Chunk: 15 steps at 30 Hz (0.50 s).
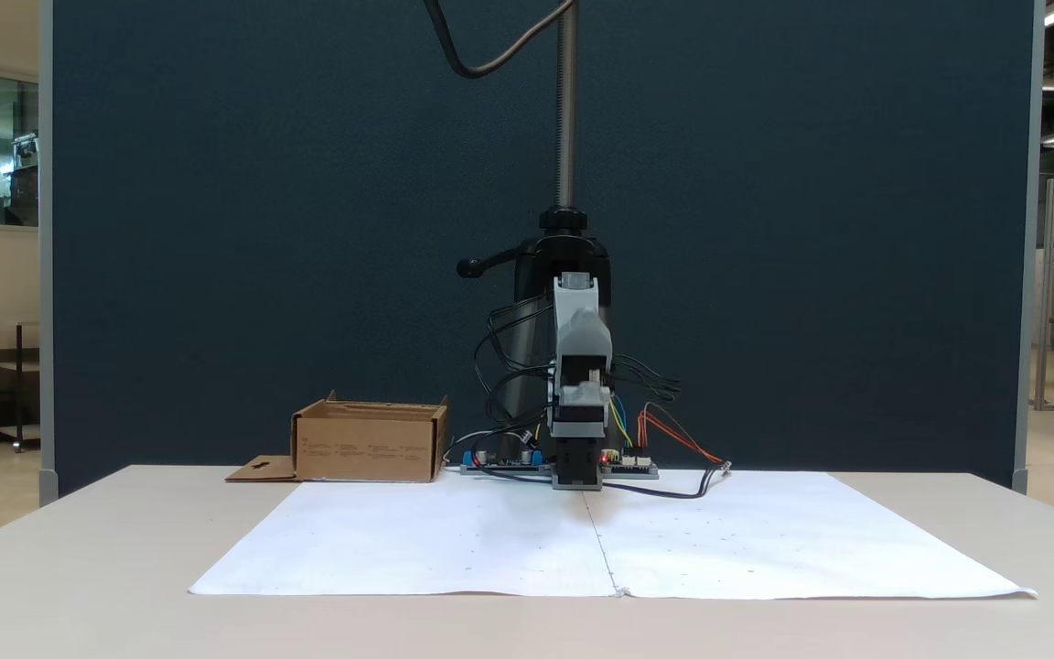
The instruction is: Grasp a green dice and put it in the bin.
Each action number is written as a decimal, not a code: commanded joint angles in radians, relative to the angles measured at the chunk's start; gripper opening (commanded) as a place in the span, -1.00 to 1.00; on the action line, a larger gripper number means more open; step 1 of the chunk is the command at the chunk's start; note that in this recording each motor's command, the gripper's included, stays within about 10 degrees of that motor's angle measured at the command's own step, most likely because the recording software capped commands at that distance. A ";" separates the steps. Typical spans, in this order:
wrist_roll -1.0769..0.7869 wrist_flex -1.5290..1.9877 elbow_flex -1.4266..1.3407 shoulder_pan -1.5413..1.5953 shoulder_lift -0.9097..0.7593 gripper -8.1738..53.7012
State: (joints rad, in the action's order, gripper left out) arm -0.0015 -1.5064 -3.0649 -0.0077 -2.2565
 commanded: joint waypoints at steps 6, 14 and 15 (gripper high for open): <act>-0.083 -0.146 -0.063 -0.015 -0.114 0.70; -0.078 -0.144 -0.063 -0.008 -0.112 0.71; -0.078 -0.144 -0.063 -0.009 -0.112 0.71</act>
State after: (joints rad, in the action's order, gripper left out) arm -0.0015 -1.5555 -3.0649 0.0000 -2.2565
